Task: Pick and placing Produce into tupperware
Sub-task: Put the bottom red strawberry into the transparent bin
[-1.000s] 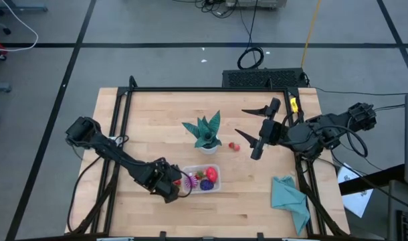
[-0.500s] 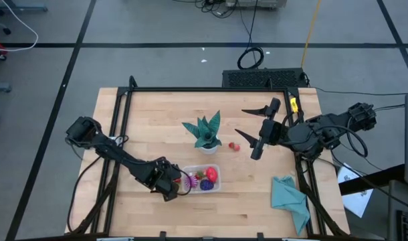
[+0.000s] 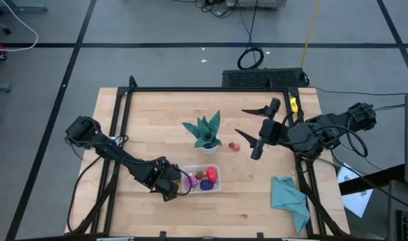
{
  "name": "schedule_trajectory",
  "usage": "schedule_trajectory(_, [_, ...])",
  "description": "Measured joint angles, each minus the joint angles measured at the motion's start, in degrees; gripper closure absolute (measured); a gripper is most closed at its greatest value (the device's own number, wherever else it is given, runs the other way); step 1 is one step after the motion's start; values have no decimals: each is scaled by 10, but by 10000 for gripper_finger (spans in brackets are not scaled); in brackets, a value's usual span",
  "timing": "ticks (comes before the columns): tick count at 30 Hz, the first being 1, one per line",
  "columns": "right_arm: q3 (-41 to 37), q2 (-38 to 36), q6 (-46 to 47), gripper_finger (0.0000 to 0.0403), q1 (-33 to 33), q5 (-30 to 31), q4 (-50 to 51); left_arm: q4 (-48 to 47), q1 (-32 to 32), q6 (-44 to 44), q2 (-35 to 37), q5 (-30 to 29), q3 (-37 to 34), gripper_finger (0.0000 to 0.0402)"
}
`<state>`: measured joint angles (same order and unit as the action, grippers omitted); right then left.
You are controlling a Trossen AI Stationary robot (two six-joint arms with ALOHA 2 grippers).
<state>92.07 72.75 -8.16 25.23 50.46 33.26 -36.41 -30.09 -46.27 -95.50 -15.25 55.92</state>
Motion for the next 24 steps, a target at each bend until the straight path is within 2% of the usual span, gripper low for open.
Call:
schedule_trajectory(18, [0, 0, 2, 122, 0, 0, 0, 0, 0, 129, 1, 0, 0, 71])
schedule_trajectory(24, [0, 0, 2, 122, 0, 0, 0, 48, 0, 176, 1, 2, 1, 71])
